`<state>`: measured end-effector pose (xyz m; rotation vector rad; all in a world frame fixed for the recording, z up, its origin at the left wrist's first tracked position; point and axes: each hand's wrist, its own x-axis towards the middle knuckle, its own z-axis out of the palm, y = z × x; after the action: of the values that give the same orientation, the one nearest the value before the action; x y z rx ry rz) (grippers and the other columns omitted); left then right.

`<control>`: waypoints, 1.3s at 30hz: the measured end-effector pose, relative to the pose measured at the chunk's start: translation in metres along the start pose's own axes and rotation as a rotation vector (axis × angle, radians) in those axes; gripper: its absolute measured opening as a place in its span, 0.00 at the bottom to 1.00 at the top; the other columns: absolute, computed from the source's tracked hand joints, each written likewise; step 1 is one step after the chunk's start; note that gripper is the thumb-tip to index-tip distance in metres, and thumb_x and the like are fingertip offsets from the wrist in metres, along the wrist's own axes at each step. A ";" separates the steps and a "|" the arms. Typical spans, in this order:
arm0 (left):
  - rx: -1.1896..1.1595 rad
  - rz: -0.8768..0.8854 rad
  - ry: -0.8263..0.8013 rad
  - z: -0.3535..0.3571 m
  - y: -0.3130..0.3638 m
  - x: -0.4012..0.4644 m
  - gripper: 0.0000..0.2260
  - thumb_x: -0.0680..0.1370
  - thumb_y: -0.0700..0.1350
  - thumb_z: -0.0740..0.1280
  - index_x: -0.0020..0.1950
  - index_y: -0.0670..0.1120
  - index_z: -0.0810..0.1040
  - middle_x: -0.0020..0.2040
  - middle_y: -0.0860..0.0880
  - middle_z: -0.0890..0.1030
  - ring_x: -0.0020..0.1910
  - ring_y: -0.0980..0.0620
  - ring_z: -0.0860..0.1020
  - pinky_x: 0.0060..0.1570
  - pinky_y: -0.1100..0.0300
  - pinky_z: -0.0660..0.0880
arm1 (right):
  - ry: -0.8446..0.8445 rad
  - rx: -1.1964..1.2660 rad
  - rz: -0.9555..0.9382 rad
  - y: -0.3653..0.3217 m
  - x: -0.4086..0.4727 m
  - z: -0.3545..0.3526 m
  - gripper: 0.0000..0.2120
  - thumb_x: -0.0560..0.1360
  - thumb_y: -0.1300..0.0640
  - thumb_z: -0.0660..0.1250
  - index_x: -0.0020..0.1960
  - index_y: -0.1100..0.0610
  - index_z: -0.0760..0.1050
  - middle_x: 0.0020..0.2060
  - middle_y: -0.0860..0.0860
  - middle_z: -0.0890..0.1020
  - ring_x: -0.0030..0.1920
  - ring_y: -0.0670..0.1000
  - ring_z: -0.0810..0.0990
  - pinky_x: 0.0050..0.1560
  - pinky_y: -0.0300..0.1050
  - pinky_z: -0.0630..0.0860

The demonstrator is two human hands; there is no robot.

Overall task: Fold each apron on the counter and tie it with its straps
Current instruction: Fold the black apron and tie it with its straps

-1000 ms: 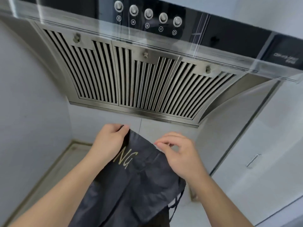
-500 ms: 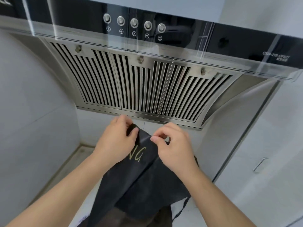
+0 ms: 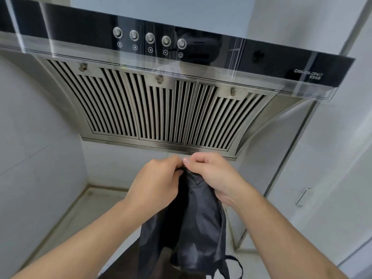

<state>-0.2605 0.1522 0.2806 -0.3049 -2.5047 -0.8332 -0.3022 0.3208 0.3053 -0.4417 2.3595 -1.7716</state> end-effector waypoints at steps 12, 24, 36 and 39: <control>0.025 0.006 -0.252 -0.017 -0.007 0.000 0.03 0.82 0.52 0.67 0.52 0.56 0.80 0.38 0.59 0.84 0.40 0.61 0.80 0.45 0.52 0.81 | -0.063 -0.340 -0.024 0.000 -0.016 -0.010 0.12 0.79 0.59 0.72 0.37 0.52 0.79 0.32 0.47 0.77 0.32 0.43 0.72 0.39 0.39 0.69; -0.132 -0.274 0.066 -0.032 -0.034 0.006 0.22 0.84 0.48 0.67 0.31 0.47 0.67 0.23 0.54 0.73 0.22 0.53 0.73 0.27 0.55 0.73 | -0.300 -0.257 0.046 -0.002 -0.031 -0.023 0.20 0.72 0.53 0.78 0.63 0.43 0.80 0.55 0.50 0.86 0.56 0.55 0.86 0.63 0.56 0.81; -0.323 -0.195 -0.059 -0.035 -0.014 -0.001 0.22 0.77 0.61 0.70 0.65 0.54 0.68 0.58 0.58 0.73 0.56 0.61 0.77 0.52 0.63 0.76 | 0.168 -0.207 -0.199 0.000 -0.014 0.011 0.09 0.81 0.62 0.65 0.46 0.50 0.78 0.37 0.52 0.83 0.37 0.48 0.79 0.41 0.49 0.76; -0.139 0.015 -0.278 -0.034 0.001 -0.001 0.27 0.73 0.67 0.66 0.68 0.59 0.69 0.60 0.61 0.71 0.63 0.60 0.69 0.62 0.62 0.69 | 0.169 -0.245 -0.228 -0.016 -0.008 0.017 0.17 0.77 0.70 0.59 0.44 0.49 0.77 0.32 0.49 0.81 0.31 0.45 0.77 0.33 0.43 0.72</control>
<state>-0.2466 0.1323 0.3038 -0.5186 -2.6984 -1.0224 -0.2878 0.3041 0.3152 -0.6403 2.7590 -1.6711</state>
